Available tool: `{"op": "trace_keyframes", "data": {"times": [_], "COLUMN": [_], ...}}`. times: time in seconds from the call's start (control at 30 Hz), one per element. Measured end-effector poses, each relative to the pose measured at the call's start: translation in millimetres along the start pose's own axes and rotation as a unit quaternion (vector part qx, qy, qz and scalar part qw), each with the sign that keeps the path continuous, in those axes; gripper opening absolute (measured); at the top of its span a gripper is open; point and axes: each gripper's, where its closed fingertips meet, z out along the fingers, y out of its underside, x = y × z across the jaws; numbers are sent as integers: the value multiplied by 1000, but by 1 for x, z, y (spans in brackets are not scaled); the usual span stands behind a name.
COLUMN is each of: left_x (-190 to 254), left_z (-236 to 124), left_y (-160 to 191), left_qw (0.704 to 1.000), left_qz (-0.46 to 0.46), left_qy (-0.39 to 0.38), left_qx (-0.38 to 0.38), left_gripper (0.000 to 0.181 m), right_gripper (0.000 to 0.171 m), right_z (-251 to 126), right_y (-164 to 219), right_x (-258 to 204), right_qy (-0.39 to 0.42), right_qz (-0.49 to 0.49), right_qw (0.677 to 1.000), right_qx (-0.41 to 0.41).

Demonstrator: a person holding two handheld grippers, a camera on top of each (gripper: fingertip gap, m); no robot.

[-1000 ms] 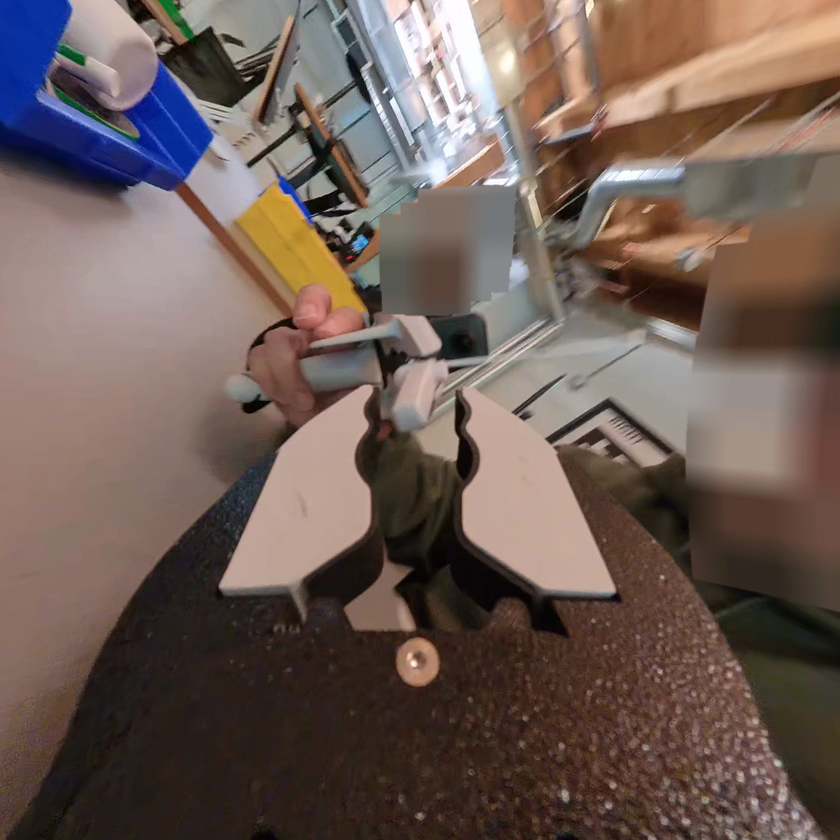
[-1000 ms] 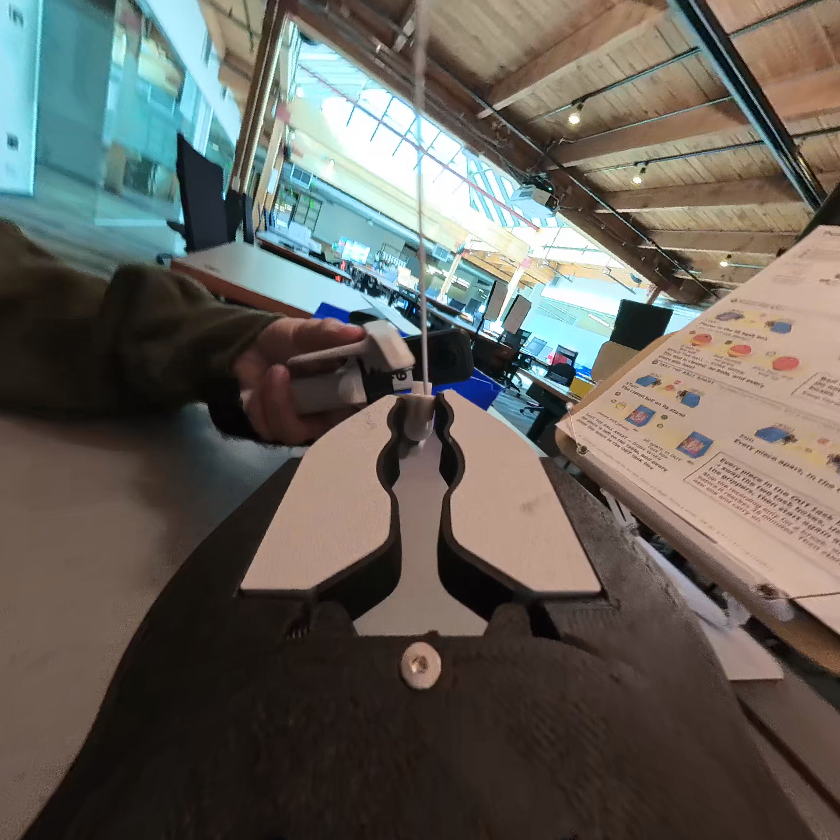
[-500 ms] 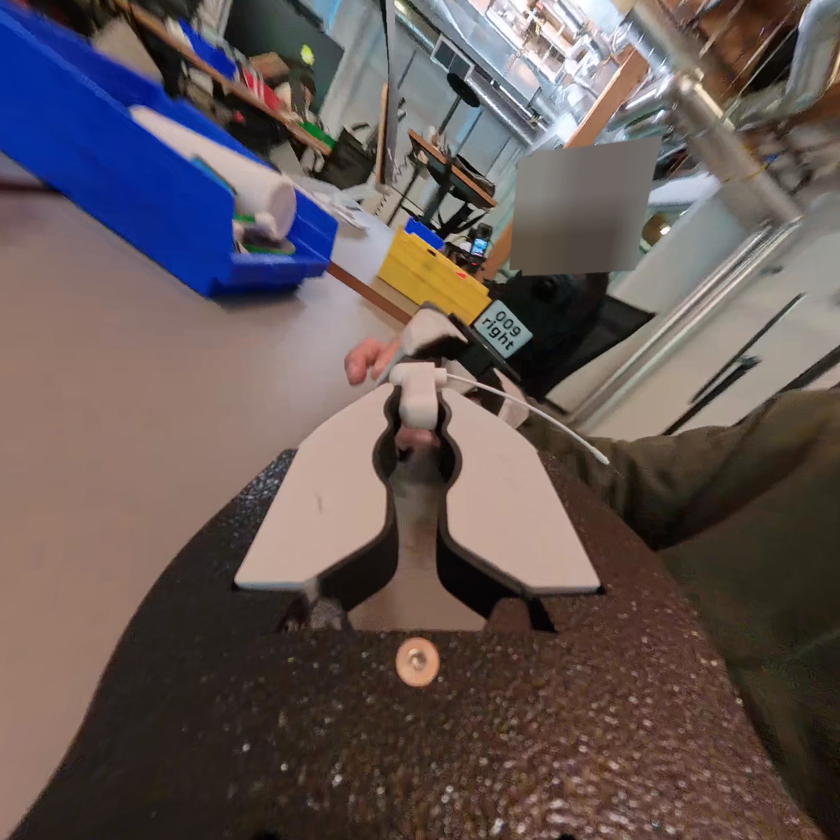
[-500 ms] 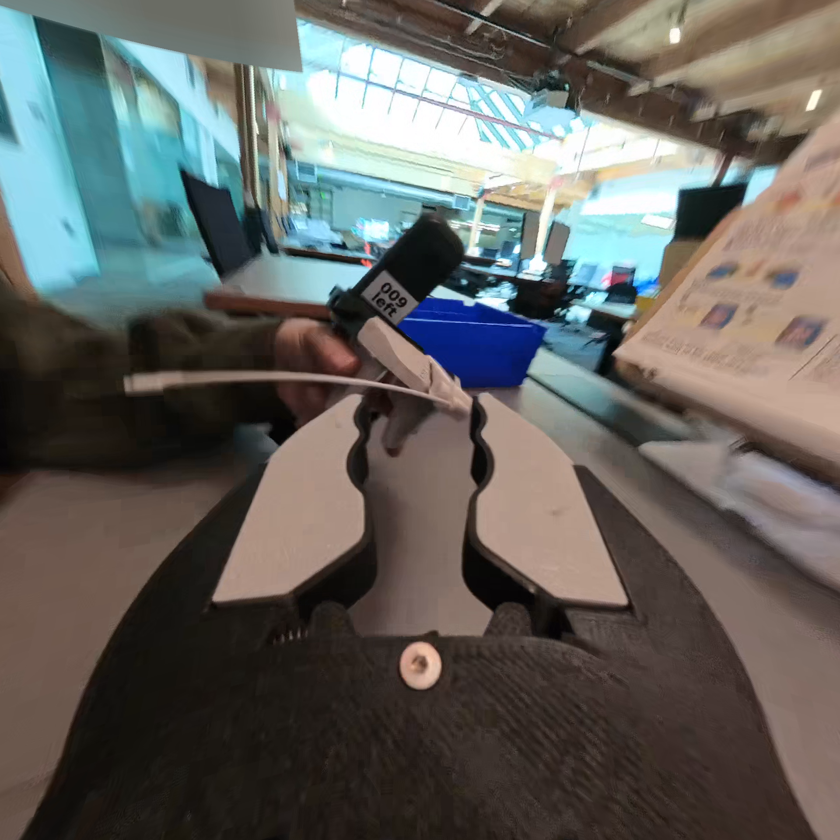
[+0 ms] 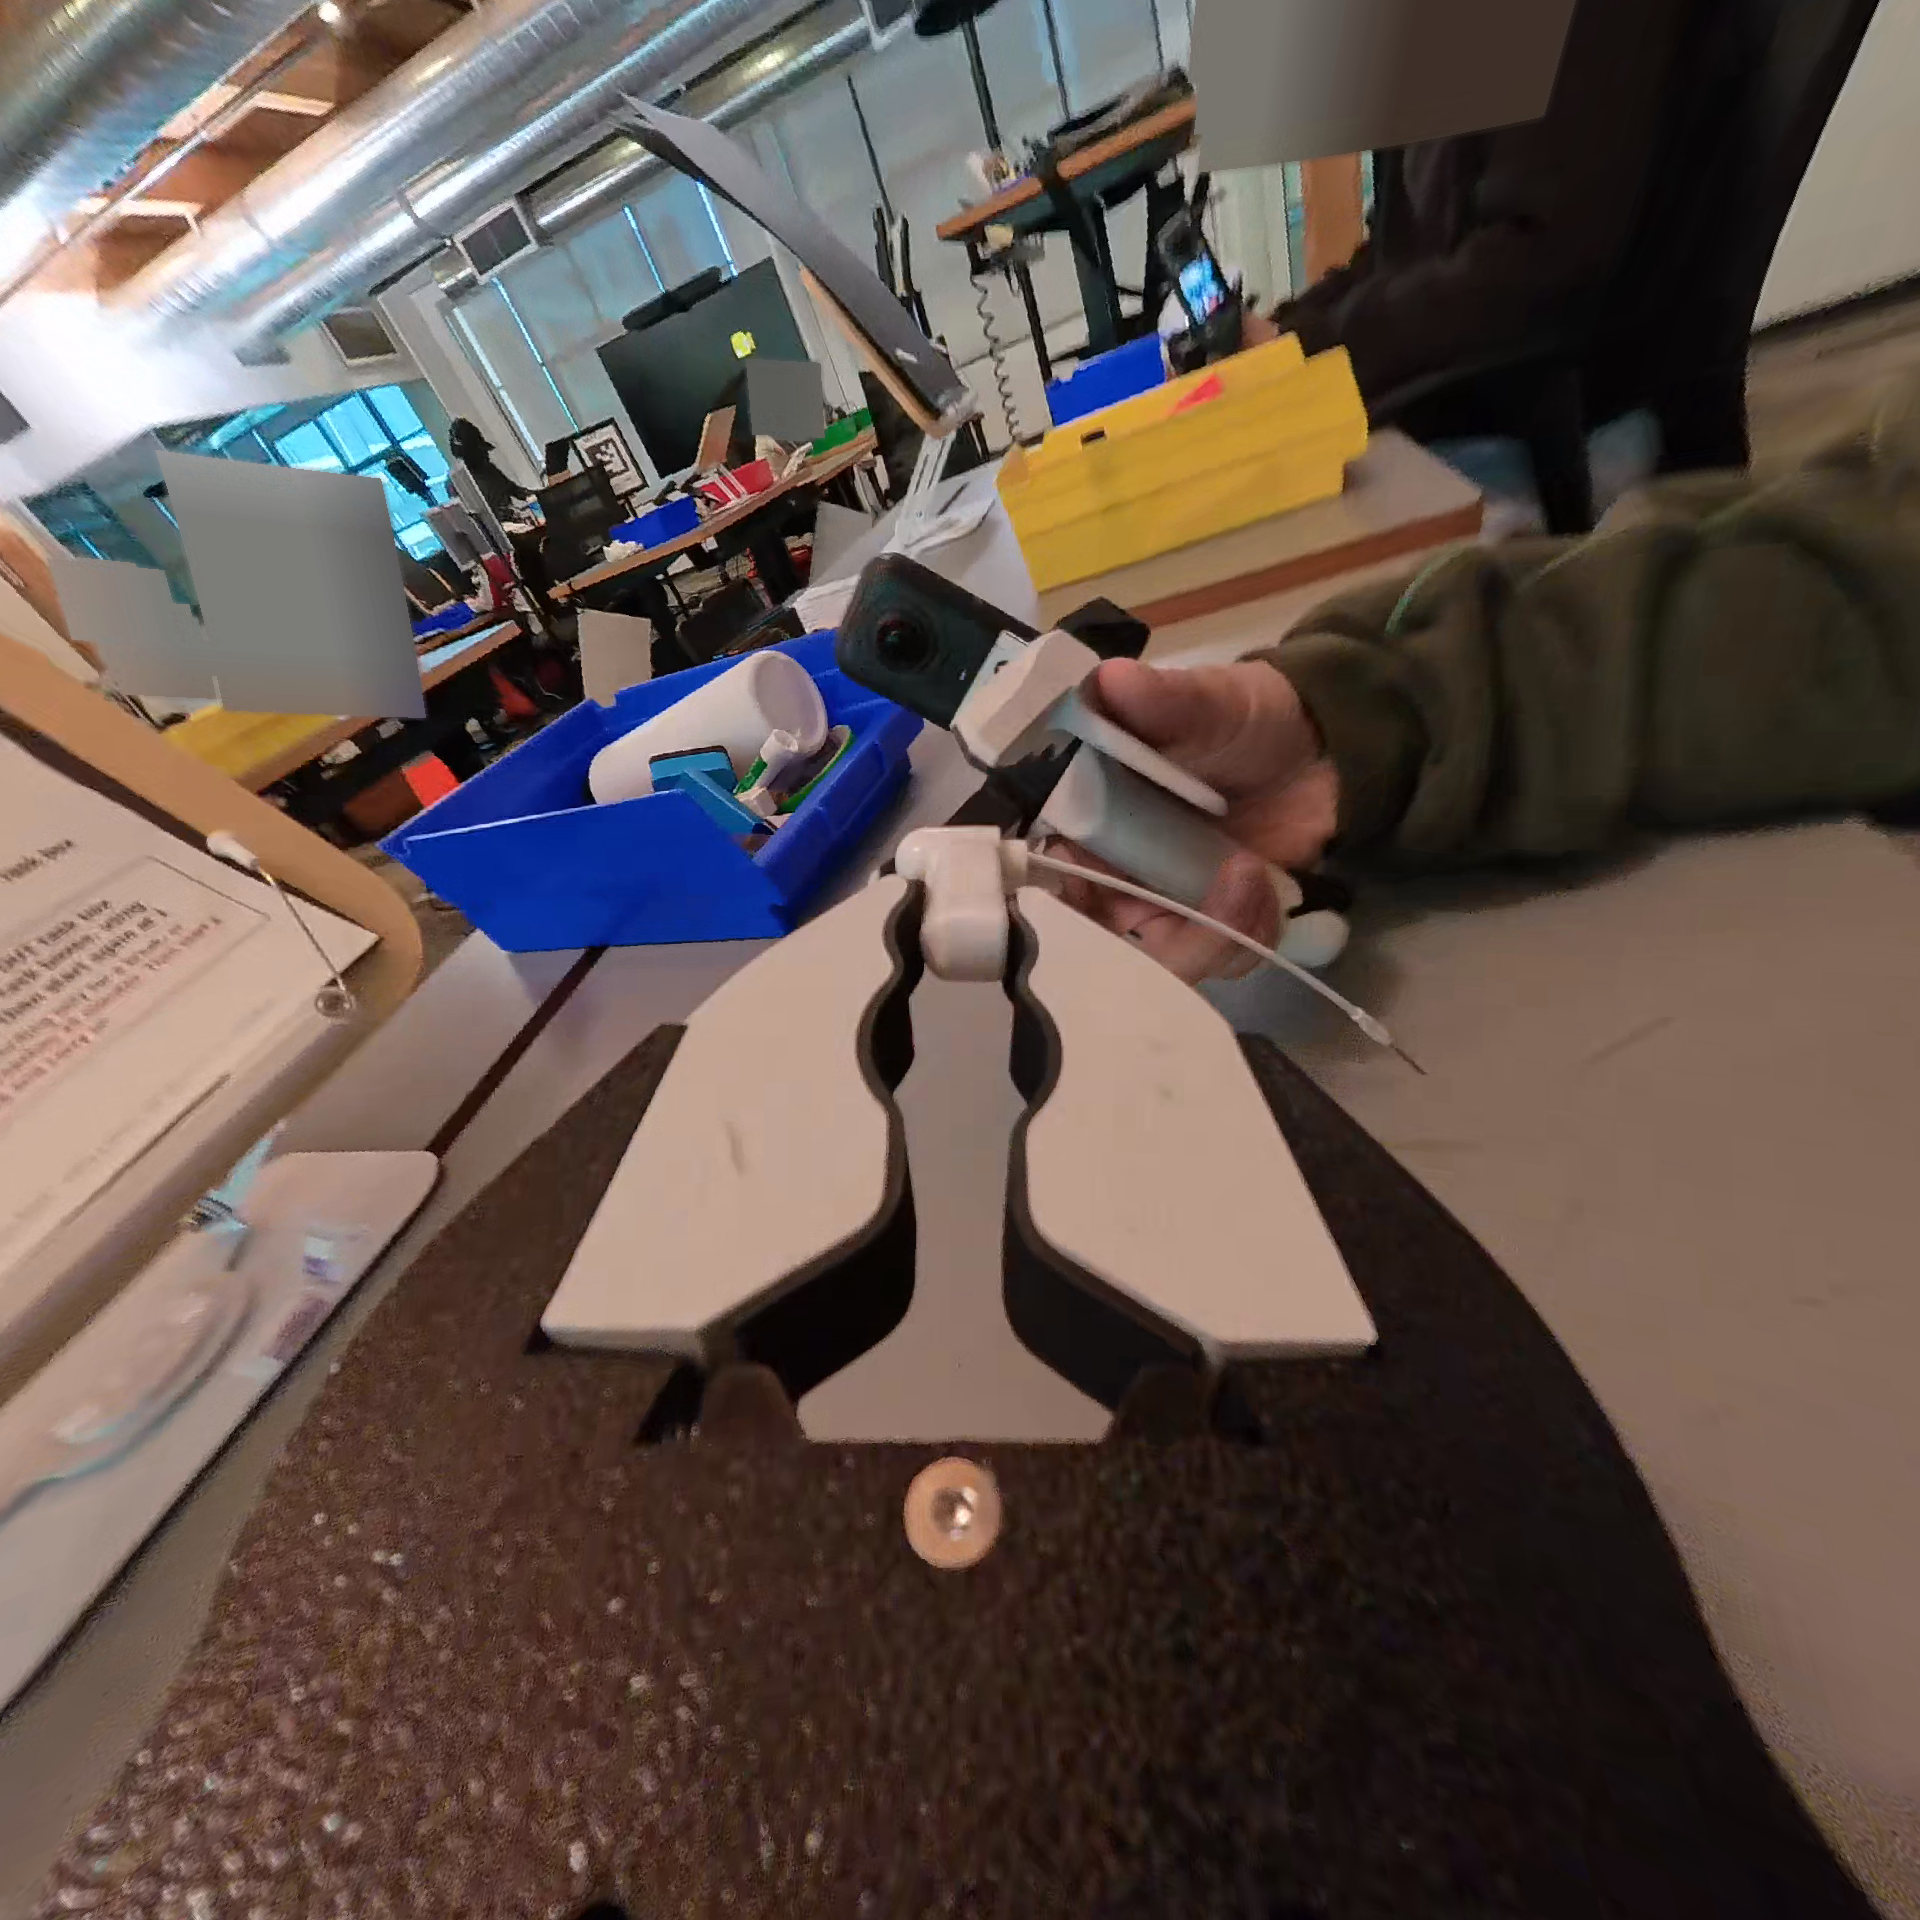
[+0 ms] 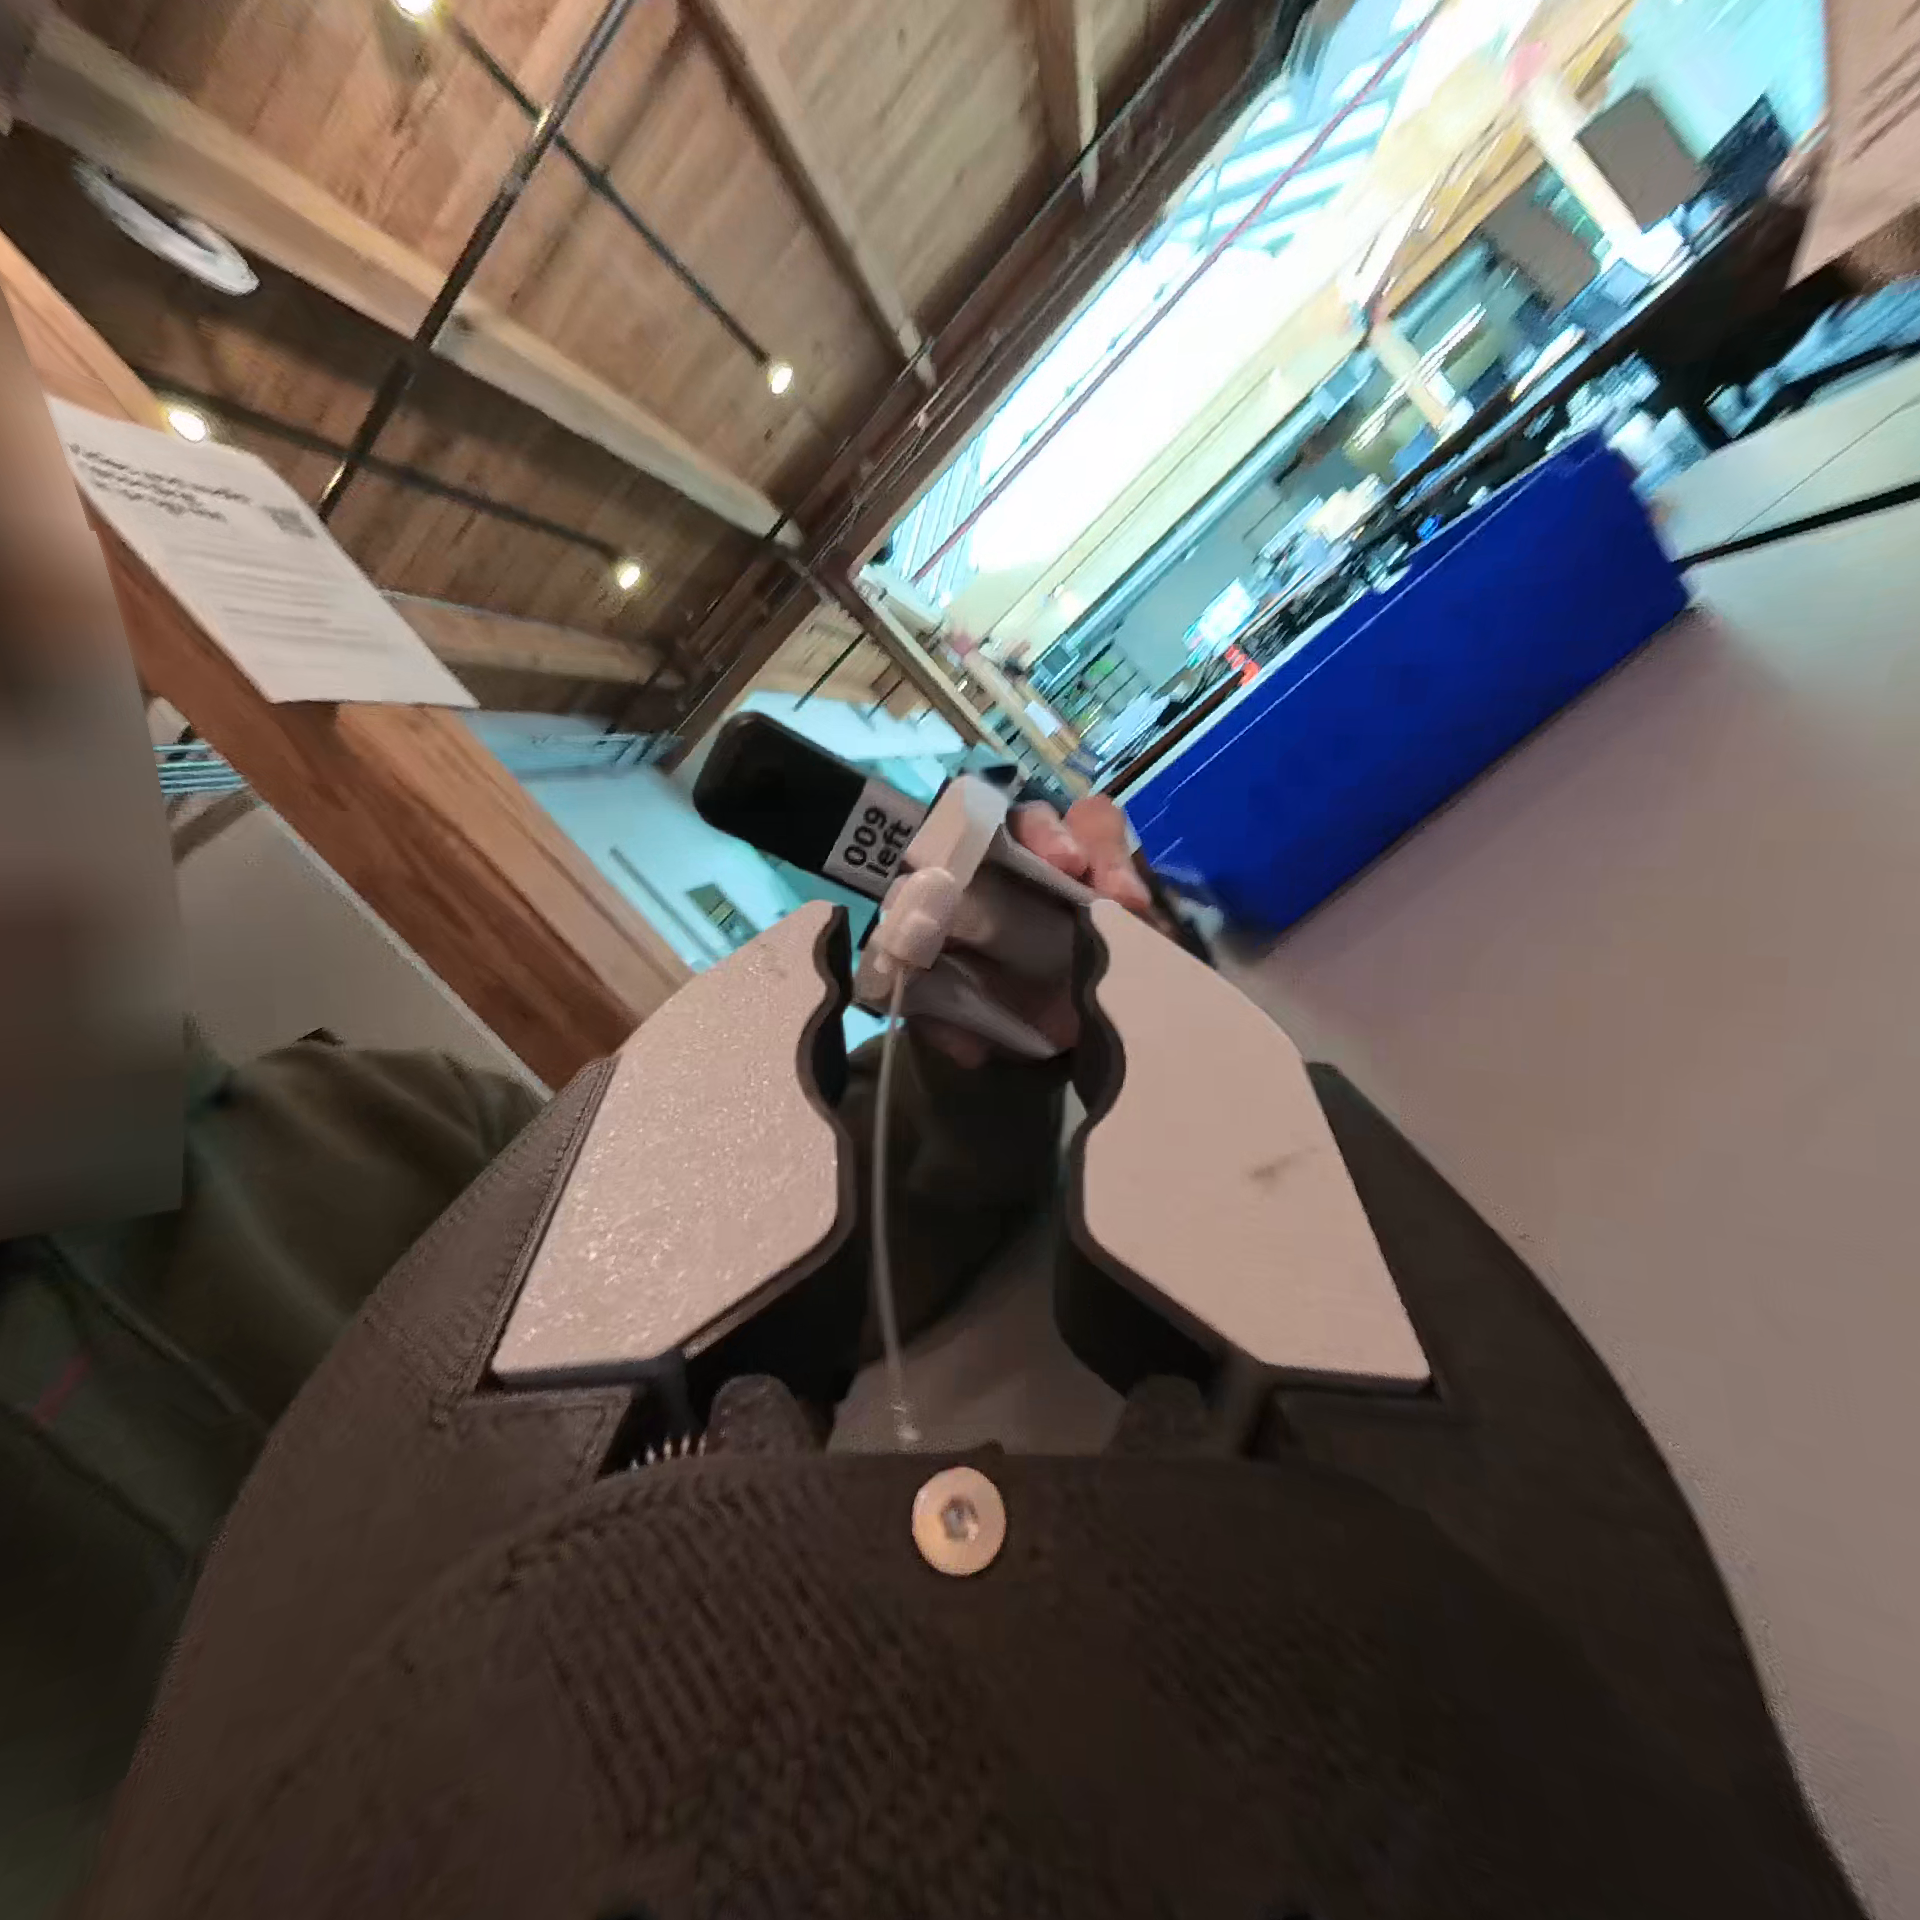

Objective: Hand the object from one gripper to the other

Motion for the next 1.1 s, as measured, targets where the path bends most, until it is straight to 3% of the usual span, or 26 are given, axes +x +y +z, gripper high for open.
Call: {"op": "trace_keyframes", "data": {"times": [0.23,0.3,0.43,0.53,0.6,0.63,0.73,0.77,0.8,0.9,1.0,1.1], "left_x": [3,4,1,-15,-23,-25,-31,-33,-35,-35,-35,-35], "left_z": [6,6,8,5,2,0,-2,-3,-3,-2,-2,-1], "left_y": [9,8,10,12,11,11,17,21,25,31,34,35], "left_qw": [997,997,999,997,995,995,992,991,990,989,990,990], "left_qz": [66,65,8,-33,-47,-51,-67,-73,-79,-81,-74,-76], "left_qy": [-13,-11,-24,-69,-87,-91,-103,-108,-112,-112,-115,-113], "left_qx": [-29,-29,-22,-17,-12,-9,-16,-24,-32,-43,-46,-48], "left_gripper": [13,13,17,44,48,47,44,43,43,41,38,38], "right_gripper": [14,14,13,13,13,13,13,13,13,13,13,13], "right_z": [7,6,4,-15,-48,-72,-142,-156,-164,-177,-185,-210], "right_y": [18,19,11,-34,-83,-108,-170,-186,-199,-237,-272,-290], "right_x": [-4,-5,-8,-19,-29,-33,-47,-47,-39,7,53,110], "right_qy": [-37,-35,-10,47,129,189,373,418,454,538,597,671], "right_qz": [52,41,-39,-158,-268,-323,-456,-486,-509,-517,-553,-492], "right_qw": [997,998,998,986,949,916,776,735,705,659,581,547], "right_qx": [-32,-46,-57,18,102,144,227,221,195,98,6,-87]}}
